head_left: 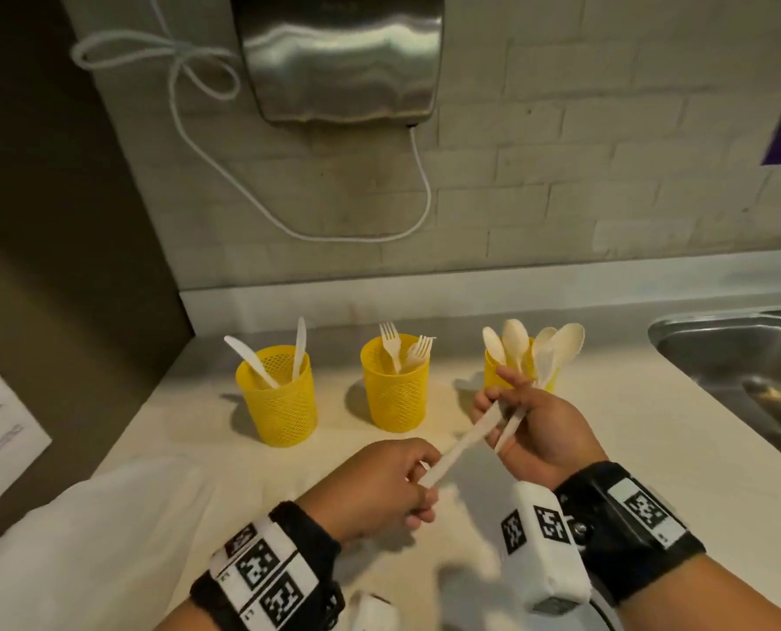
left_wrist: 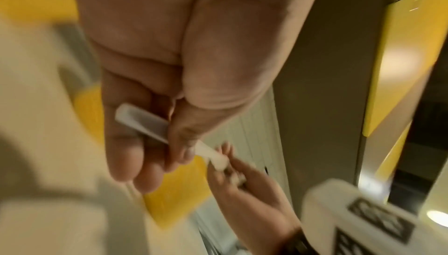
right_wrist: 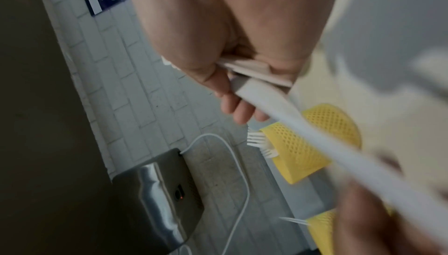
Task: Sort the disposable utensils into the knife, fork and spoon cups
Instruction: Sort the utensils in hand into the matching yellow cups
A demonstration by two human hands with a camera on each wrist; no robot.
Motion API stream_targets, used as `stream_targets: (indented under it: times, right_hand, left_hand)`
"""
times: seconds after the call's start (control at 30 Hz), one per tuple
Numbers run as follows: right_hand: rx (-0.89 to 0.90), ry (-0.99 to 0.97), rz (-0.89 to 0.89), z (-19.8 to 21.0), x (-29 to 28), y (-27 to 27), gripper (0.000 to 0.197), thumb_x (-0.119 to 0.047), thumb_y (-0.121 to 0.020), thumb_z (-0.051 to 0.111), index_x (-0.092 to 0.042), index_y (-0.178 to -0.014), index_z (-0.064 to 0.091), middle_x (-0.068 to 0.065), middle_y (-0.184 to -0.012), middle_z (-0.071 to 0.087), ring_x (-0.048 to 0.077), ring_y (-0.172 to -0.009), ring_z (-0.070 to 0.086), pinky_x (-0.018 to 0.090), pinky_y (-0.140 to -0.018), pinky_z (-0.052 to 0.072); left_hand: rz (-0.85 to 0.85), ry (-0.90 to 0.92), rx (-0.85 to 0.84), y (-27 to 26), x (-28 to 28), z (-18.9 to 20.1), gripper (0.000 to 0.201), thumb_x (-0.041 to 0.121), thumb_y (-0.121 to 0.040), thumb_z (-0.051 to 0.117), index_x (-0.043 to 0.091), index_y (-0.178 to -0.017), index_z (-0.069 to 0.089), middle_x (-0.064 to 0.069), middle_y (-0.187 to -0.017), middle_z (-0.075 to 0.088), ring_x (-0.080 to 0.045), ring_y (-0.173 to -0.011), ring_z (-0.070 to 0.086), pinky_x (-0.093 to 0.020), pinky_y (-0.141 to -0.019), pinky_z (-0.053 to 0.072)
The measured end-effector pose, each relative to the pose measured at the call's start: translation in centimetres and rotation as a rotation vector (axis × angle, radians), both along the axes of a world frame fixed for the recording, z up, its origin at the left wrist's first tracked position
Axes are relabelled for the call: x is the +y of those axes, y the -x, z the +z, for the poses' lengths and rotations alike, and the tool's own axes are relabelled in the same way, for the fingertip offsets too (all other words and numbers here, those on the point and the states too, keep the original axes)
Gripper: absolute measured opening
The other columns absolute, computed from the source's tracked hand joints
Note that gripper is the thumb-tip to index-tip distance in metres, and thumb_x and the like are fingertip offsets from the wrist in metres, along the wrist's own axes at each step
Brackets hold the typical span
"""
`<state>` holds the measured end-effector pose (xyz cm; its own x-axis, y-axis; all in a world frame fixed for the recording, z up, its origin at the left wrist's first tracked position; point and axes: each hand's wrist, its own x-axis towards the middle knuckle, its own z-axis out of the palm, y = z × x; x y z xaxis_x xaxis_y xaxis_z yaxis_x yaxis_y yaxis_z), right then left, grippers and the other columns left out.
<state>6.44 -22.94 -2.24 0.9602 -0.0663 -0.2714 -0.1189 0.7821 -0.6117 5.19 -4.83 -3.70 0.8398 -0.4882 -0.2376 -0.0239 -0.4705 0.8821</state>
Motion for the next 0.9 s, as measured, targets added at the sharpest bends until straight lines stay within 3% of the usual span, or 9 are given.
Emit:
stream_targets:
  times: [0.1,0.2,0.3,0.4,0.5,0.6,0.7,0.83,0.9]
  right_hand:
    - [0.017,0.008,-0.061,0.4,-0.2,-1.0,0.025,0.006,-0.088,0.046,-0.016,-0.091,0.056,0.007,-0.069,0.061,0.017,-0.059,0.061,0.024,-0.056,0.056]
    - [0.040,0.075,-0.057,0.2,-0.1,-1.4,0.026,0.003,-0.089,0.047,-0.021,-0.085,0.055,-0.002,-0.059,0.055,0.008,-0.038,0.044,0.016,-0.038,0.040]
    - [0.034,0.170,-0.027,-0.4,0.1,-1.2,0.025,0.000,-0.088,0.048,-0.024,-0.087,0.052,-0.006,-0.050,0.052,0.007,-0.033,0.032,0.016,-0.033,0.026]
    - [0.019,0.193,0.030,-0.8,0.1,-0.7,0.007,-0.017,-0.088,0.055,-0.023,-0.087,0.052,-0.005,-0.057,0.053,0.007,-0.035,0.031,0.017,-0.034,0.023]
    - [0.026,0.167,0.078,-0.8,-0.1,-0.1,0.010,-0.032,-0.085,0.058,-0.023,-0.088,0.055,-0.003,-0.062,0.048,0.009,-0.037,0.033,0.017,-0.038,0.024]
    - [0.006,0.163,0.128,-0.5,-0.1,0.3,0.013,-0.032,-0.087,0.052,-0.024,-0.093,0.060,-0.002,-0.061,0.046,0.010,-0.037,0.034,0.017,-0.040,0.026]
    - [-0.012,0.209,0.167,-0.4,0.4,0.3,0.017,-0.028,-0.091,0.048,-0.020,-0.099,0.061,-0.002,-0.060,0.047,0.010,-0.039,0.036,0.019,-0.040,0.027]
    - [-0.065,0.364,0.235,0.0,1.7,0.6,0.020,-0.021,-0.095,0.043,-0.015,-0.097,0.061,-0.001,-0.066,0.049,0.010,-0.045,0.035,0.022,-0.044,0.027]
    - [-0.093,0.420,0.251,0.2,2.1,0.9,0.019,-0.017,-0.096,0.041,-0.014,-0.090,0.059,0.001,-0.069,0.049,0.011,-0.048,0.036,0.024,-0.048,0.027]
  left_hand:
    - [0.295,0.106,-0.123,-1.2,4.1,2.3,0.017,-0.001,-0.091,0.048,0.013,-0.088,0.056,-0.006,-0.080,0.053,-0.016,-0.068,0.063,-0.030,-0.064,0.050]
    - [0.662,0.249,-0.277,-4.4,7.7,5.0,0.015,0.005,-0.092,0.049,0.014,-0.082,0.055,-0.007,-0.079,0.057,-0.020,-0.075,0.060,-0.031,-0.070,0.048]
    - [0.818,0.063,-0.504,-7.6,10.4,6.4,0.008,0.015,-0.088,0.057,0.007,-0.089,0.060,-0.010,-0.080,0.061,-0.023,-0.074,0.057,-0.030,-0.061,0.041]
    - [0.784,-0.216,-0.516,-9.9,11.4,5.9,0.012,0.020,-0.086,0.060,0.009,-0.088,0.063,-0.011,-0.084,0.066,-0.031,-0.083,0.062,-0.034,-0.070,0.046]
    - [0.693,-0.398,-0.387,-10.8,11.2,4.2,0.011,0.023,-0.085,0.062,0.017,-0.075,0.064,-0.006,-0.081,0.065,-0.032,-0.089,0.062,-0.043,-0.090,0.047]
    - [0.772,-0.454,-0.453,-10.4,10.7,3.9,0.034,0.030,-0.082,0.065,0.014,-0.112,0.062,-0.012,-0.114,0.064,-0.034,-0.110,0.055,-0.045,-0.099,0.041]
    - [0.740,-0.193,-0.613,-7.8,6.6,4.8,0.040,0.024,-0.086,0.063,0.011,-0.122,0.056,-0.010,-0.113,0.059,-0.028,-0.110,0.054,-0.032,-0.090,0.042]
    - [0.338,0.260,-0.190,-4.2,-1.6,4.6,0.047,0.027,-0.083,0.067,0.024,-0.126,0.049,0.001,-0.106,0.064,-0.010,-0.093,0.059,-0.024,-0.074,0.043]
    - [0.271,0.327,-0.193,-4.1,-3.7,4.0,0.048,0.020,-0.083,0.067,0.026,-0.126,0.047,0.000,-0.097,0.067,-0.007,-0.081,0.060,-0.023,-0.066,0.041]
